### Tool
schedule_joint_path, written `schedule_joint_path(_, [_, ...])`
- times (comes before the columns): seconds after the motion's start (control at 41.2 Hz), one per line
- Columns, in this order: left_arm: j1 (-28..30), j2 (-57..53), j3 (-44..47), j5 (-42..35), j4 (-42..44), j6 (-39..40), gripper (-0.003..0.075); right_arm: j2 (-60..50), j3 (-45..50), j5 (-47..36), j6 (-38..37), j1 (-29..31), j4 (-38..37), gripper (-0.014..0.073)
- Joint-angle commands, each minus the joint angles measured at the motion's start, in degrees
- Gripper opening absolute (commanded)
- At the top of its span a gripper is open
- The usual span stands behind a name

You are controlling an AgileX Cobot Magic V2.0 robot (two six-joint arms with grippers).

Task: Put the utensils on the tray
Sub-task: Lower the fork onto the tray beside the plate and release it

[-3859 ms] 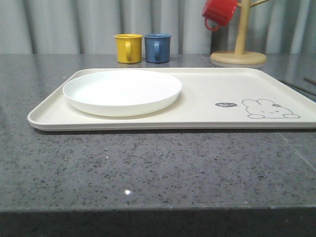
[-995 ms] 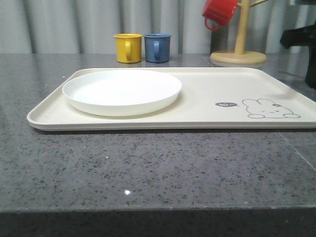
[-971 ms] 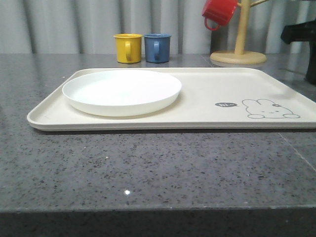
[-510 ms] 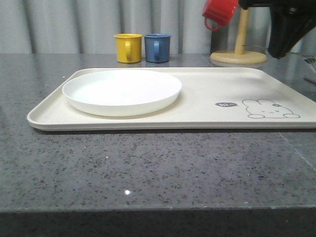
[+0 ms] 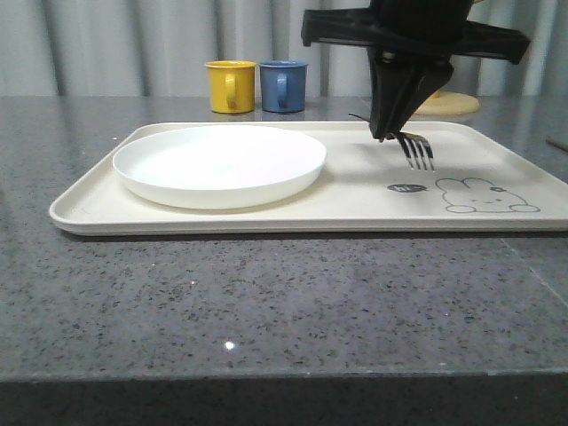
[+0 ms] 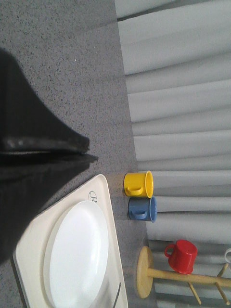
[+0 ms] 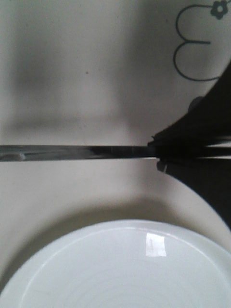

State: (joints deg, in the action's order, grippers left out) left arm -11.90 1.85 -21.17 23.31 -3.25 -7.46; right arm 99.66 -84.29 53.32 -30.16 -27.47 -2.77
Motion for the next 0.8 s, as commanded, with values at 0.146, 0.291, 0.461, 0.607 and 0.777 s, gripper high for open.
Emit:
schedule_joint_path(0.146, [0.0, 0.75, -1.54, -4.69, -0.62, 0.66, -0.0019, -0.04, -2.11, -5.29, -3.35, 0.03, -1.25, -0.0091])
schedule_joint_path(0.291, [0.0, 0.75, -1.54, -4.69, -0.62, 0.66, -0.0019, 1.28, -2.11, -5.3, -3.35, 0.03, -1.25, -0.0091])
schedule_joint_path(0.461, [0.0, 0.75, -1.54, -4.69, -0.62, 0.66, -0.0019, 1.8, -2.11, -4.7, -3.35, 0.03, -1.25, -0.0077])
schedule_joint_path(0.607, [0.0, 0.75, -1.54, -4.69, -0.62, 0.66, -0.0019, 2.62, -2.11, -4.59, -3.35, 0.03, 0.46, 0.0026])
schedule_joint_path(0.777, [0.0, 0.75, -1.54, -4.69, -0.62, 0.66, -0.0019, 3.17, -2.11, -4.74, -3.35, 0.03, 1.33, 0.0188])
